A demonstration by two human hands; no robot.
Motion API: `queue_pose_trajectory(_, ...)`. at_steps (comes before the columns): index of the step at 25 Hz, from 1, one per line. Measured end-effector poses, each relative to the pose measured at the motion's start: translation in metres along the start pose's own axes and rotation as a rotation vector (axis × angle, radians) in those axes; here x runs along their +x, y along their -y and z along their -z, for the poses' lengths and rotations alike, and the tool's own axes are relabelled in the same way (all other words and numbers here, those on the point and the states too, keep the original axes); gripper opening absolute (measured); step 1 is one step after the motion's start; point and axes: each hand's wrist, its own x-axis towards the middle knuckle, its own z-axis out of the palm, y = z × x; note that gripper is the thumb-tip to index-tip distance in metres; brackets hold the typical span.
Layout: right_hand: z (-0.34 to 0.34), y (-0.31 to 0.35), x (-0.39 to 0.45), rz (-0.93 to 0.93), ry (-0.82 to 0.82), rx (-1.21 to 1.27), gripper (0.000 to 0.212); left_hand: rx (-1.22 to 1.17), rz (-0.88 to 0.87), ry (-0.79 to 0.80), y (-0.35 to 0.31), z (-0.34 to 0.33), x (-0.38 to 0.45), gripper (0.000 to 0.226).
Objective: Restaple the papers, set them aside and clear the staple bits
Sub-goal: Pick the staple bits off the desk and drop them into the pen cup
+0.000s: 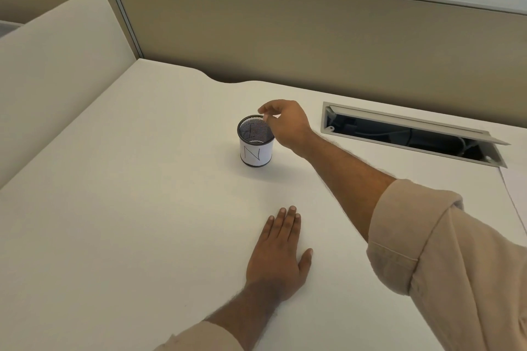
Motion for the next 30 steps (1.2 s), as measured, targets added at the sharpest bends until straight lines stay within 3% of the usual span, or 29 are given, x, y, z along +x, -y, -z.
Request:
queue_pose_trajectory(2,0.017,-0.006,-0.020,-0.080,-0.035,0.277,0.014,-0.011,-0.012,-0.008,0.000,0.001,0.000,0.070)
queue_pose_trajectory(4,0.039,-0.024,-0.053,-0.134,-0.073,0.315,0.011,-0.007,-0.026,-0.015,0.000,0.002,0.000,0.070)
queue_pose_trajectory(9,0.082,-0.104,-0.179,-0.156,0.063,0.001,0.008,0.037,-0.016,-0.005,0.000,0.000,0.000,0.071)
queue_pose_trajectory(16,0.100,-0.161,-0.300,0.056,0.540,-0.476,0.018,0.053,-0.010,0.031,0.001,0.002,0.000,0.072)
queue_pose_trajectory(22,0.097,-0.167,-0.322,0.192,0.525,-0.522,0.024,0.054,-0.009,0.029,0.001,-0.001,-0.002,0.071)
queue_pose_trajectory(30,0.085,-0.161,-0.311,0.246,0.563,-0.629,0.016,0.056,-0.008,0.010,0.002,0.001,-0.001,0.072)
